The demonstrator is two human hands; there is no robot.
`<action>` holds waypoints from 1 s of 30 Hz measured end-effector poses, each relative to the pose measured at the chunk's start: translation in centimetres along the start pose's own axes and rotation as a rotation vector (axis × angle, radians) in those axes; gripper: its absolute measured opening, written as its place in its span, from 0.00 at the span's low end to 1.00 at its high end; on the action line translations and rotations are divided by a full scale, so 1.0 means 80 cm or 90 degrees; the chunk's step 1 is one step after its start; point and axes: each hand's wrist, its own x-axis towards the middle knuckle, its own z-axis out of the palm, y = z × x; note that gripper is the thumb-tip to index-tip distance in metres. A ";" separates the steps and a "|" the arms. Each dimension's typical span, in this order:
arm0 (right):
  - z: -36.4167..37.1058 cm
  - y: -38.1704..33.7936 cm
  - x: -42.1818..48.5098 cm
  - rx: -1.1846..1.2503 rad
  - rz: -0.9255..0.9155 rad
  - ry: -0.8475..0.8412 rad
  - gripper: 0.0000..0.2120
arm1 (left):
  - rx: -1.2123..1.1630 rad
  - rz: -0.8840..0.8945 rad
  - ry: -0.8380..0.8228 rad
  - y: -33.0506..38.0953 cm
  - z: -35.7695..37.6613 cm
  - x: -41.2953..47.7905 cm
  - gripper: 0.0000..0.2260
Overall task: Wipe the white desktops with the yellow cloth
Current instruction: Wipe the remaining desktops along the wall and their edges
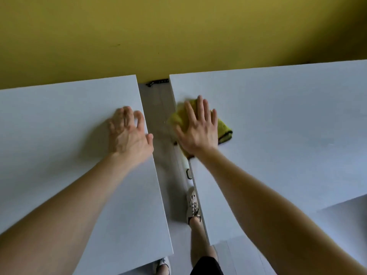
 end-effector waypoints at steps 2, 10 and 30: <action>-0.001 -0.018 0.059 0.008 0.038 0.007 0.40 | 0.008 0.001 0.001 0.002 0.006 0.003 0.36; 0.006 0.023 -0.150 0.031 -0.002 0.007 0.40 | -0.009 -0.012 -0.044 0.009 0.005 0.002 0.36; 0.002 0.042 -0.254 0.022 -0.051 -0.014 0.41 | -0.050 -0.009 -0.051 0.003 0.020 0.005 0.35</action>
